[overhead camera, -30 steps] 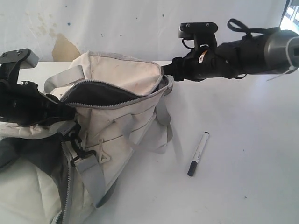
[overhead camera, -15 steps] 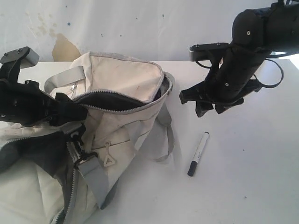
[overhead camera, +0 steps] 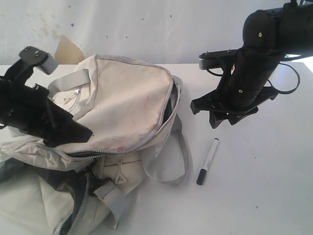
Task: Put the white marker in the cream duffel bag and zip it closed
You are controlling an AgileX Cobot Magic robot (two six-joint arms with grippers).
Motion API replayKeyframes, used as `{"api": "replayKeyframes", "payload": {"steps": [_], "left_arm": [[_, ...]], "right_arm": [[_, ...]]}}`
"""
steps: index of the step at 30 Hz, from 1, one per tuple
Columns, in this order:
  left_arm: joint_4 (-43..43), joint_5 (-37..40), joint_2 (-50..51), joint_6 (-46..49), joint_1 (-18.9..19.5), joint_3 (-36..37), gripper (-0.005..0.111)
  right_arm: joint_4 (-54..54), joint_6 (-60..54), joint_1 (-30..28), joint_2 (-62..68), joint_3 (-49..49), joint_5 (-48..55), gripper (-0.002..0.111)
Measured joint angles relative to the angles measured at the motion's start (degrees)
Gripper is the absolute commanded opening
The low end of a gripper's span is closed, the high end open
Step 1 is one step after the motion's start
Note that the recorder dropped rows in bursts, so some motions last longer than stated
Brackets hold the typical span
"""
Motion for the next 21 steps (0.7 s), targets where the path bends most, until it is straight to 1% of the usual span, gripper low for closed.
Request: {"api": "replayKeyframes", "payload": {"steps": [3, 4, 5, 6, 7, 8, 9, 10, 12, 14, 21], "left_arm": [[1.78, 0.26, 0.00, 7.80, -5.62, 0.00, 0.082], [3.89, 0.26, 0.00, 9.78, -7.78, 0.00, 0.082], [5.38, 0.26, 0.00, 10.44, -8.97, 0.00, 0.080], [7.64, -0.34, 0.00, 11.01, -11.29, 0.00, 0.079], [8.41, -1.28, 0.00, 11.28, -12.44, 0.00, 0.076], [9.47, -4.57, 0.00, 11.58, -14.34, 0.26, 0.075], [9.85, -6.90, 0.00, 11.73, -15.26, 0.85, 0.073], [10.41, -11.23, 0.00, 11.93, -16.27, 2.06, 0.072], [10.79, -16.56, 0.15, 11.93, -16.83, 4.05, 0.072], [10.90, -18.75, 0.85, 11.93, -16.83, 4.91, 0.072], [6.22, -21.21, 2.90, 11.93, -16.83, 5.31, 0.072]], "right_arm": [[-0.36, 0.00, 0.00, 0.00, 0.00, 0.00, 0.042], [-0.36, 0.00, 0.00, 0.00, 0.00, 0.00, 0.042], [-0.36, 0.00, 0.00, 0.00, 0.00, 0.00, 0.042], [-0.36, 0.00, 0.00, 0.00, 0.00, 0.00, 0.042], [-0.36, 0.00, 0.00, 0.00, 0.00, 0.00, 0.042], [-0.36, 0.00, 0.00, 0.00, 0.00, 0.00, 0.042], [-0.36, -0.08, 0.00, 0.00, 0.00, 0.00, 0.042], [-0.36, -0.08, 0.00, 0.00, 0.00, 0.00, 0.042], [-0.36, -0.08, 0.00, 0.00, 0.00, 0.00, 0.042], [-0.36, -0.12, 0.00, 0.00, 0.00, 0.00, 0.042], [-0.36, -0.22, 0.00, 0.00, 0.00, 0.00, 0.042]]}}
